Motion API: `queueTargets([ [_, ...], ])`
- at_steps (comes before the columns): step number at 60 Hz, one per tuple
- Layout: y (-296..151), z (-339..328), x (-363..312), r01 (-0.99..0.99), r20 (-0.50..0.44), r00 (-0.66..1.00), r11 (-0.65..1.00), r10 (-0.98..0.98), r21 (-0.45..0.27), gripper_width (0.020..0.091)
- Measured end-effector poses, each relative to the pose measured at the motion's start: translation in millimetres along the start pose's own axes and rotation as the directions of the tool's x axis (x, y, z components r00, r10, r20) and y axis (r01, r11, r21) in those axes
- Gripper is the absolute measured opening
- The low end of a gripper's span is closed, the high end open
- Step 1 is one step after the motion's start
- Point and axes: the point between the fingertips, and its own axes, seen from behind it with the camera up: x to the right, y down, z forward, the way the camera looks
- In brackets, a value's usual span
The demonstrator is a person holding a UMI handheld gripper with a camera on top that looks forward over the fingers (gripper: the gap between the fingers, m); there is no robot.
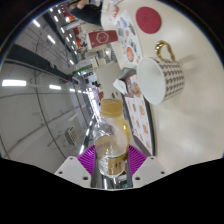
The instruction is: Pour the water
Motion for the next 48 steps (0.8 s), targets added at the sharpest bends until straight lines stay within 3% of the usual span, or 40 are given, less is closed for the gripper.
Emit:
queueTargets([
  [6,-14,-12,8,-0.139,-0.001,0.99,0.99,0.139,-0.005,0.04],
  [16,-13,-16,16,-0.096,-0.057,0.994,0.994,0.094,-0.05,0.0401],
  [25,-7,-21,0,0.269,-0.125,0.949,0.95,-0.289,-0.156,0.0403],
  [30,-16,-21,-25,0.573,-0.125,0.793,0.799,-0.597,-0.181,0.0403],
  [36,-45,-33,-70,0.826,-0.106,0.53,0.54,-0.841,-0.159,0.0403],
  [43,-100,-48,-105,0.968,-0.144,0.205,0.222,-0.968,-0.118,0.0403],
  [48,-144,-62,-107,0.99,-0.207,-0.036,-0.006,-0.978,-0.141,0.0403],
])
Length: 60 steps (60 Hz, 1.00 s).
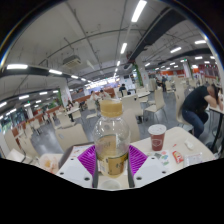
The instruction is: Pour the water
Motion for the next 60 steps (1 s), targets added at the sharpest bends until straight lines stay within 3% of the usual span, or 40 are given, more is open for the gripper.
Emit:
queueTargets([
  [12,68,15,96,0.27,-0.082,0.956,0.954,-0.281,-0.13,0.0403],
  [26,135,16,137,0.27,-0.069,0.954,0.937,-0.291,-0.222,0.0416],
  [28,132,20,135,0.259,-0.072,0.958,0.948,-0.276,-0.183,0.0411],
  [32,136,15,136,0.24,-0.078,0.963,0.953,-0.258,-0.182,0.0418],
  [38,136,14,139,0.203,-0.093,0.97,0.962,-0.223,-0.181,0.0495],
  [41,143,10,140,0.183,-0.105,0.972,0.959,-0.21,-0.218,0.0553],
  [48,148,-6,143,0.146,-0.15,0.969,0.947,-0.195,-0.285,0.0857],
  [60,133,-72,115,0.12,-0.185,0.965,0.937,-0.188,-0.329,0.0852],
])
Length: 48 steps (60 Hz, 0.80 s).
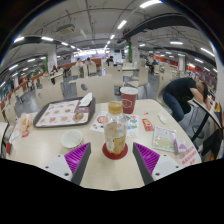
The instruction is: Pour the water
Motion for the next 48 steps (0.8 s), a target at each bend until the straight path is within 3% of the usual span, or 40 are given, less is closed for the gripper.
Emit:
queueTargets([
  [7,8,-53,-16,-0.002,-0.009,1.0,0.999,0.002,-0.039,0.0852],
  [23,24,-150,-38,0.041,-0.049,0.998,0.998,-0.044,-0.054,0.0853],
  [40,19,-177,-50,0.067,-0.047,0.997,0.998,-0.068,-0.022,0.0851],
  [48,24,-173,-54,0.1,-0.043,0.994,0.994,-0.102,-0.049,0.0853],
])
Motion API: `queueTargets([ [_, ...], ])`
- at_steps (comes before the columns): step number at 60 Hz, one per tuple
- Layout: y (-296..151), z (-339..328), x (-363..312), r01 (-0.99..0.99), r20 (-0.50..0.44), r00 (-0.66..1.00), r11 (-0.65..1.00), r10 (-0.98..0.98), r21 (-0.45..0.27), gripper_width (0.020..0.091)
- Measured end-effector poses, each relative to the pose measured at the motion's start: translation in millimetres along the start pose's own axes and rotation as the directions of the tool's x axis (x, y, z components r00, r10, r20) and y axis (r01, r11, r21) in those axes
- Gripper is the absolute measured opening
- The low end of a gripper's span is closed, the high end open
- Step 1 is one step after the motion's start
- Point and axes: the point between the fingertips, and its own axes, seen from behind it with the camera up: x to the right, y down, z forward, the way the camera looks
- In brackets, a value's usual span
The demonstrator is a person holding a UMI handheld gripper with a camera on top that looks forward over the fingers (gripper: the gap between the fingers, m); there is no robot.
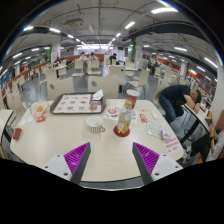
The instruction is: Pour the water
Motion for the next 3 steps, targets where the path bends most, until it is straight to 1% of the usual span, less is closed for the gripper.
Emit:
queueTargets([
  [3,-0.3,0.6,0.0,0.005,-0.003,1.0,1.0,-0.005,0.0,0.0853],
])
